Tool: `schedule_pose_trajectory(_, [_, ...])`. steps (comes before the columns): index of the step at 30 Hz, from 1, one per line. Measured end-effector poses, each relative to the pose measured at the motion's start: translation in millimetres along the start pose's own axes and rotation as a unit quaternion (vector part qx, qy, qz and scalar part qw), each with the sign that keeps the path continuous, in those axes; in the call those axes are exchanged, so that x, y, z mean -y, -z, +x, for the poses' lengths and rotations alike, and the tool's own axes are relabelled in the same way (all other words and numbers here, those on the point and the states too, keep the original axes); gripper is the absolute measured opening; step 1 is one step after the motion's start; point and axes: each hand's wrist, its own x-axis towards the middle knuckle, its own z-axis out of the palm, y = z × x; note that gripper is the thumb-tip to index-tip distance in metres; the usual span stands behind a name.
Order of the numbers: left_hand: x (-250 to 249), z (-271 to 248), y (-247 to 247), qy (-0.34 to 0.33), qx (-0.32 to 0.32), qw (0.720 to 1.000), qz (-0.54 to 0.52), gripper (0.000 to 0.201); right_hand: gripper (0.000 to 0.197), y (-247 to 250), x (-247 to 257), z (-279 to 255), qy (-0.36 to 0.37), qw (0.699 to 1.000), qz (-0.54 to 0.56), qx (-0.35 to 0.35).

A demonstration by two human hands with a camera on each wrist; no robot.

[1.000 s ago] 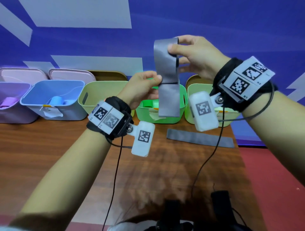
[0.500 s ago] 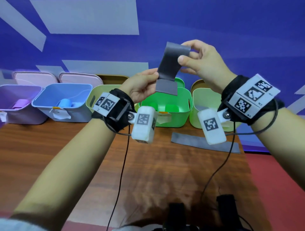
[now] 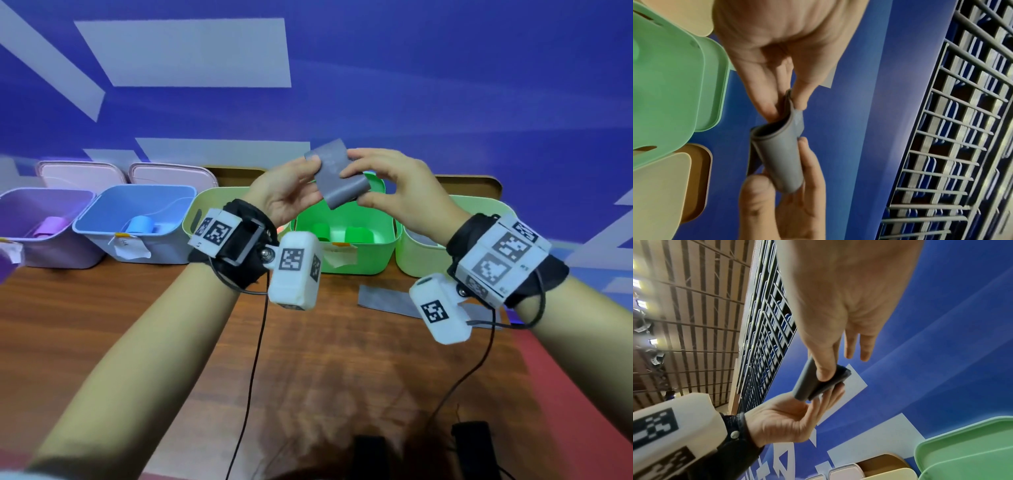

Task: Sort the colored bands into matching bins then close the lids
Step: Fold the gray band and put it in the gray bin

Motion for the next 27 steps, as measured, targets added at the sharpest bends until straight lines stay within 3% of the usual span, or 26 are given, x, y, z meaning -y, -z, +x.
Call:
schedule_pose_trajectory(3, [5,1,-1,-0.088,-0.039,0.994,0.046,0.018,0.049,-4,0,-2,-0.060,0.996,0.057,0.022])
schedule_pose_trajectory(7, [14,1,-5,-0.185,-0.050,0.980,0.046,0.012,0.049,-11,-3,9,-0.213,0.958,0.183,-0.056])
schedule_pose_trajectory(11, [23,3,-12,-0.225,-0.041,0.973,-0.043,0.022,0.039,-14,-2,19,-0.151,0.974,0.115,-0.124])
schedule_pose_trajectory(14, [28,4,-14,-0.228,-0.035,0.970,-0.076,0.024,0.043,-17,-1,22,-0.119,0.983,0.068,-0.122])
schedule_pose_trajectory(17, [34,6,-13,-0.227,-0.042,0.971,-0.065,0.022,0.048,-16,-2,26,-0.156,0.977,0.098,-0.105])
schedule_pose_trajectory(21, [40,6,-13,-0.235,-0.055,0.969,-0.056,0.021,0.026,-14,-4,30,-0.159,0.970,0.134,-0.124])
schedule_pose_trajectory(24, [42,5,-13,-0.233,-0.029,0.970,-0.055,0.021,0.012,-15,-4,30,-0.156,0.963,0.183,-0.123])
schedule_pose_trajectory(27, [44,3,-14,-0.218,0.007,0.975,-0.040,0.022,0.012,-16,-7,29,-0.158,0.955,0.212,-0.133])
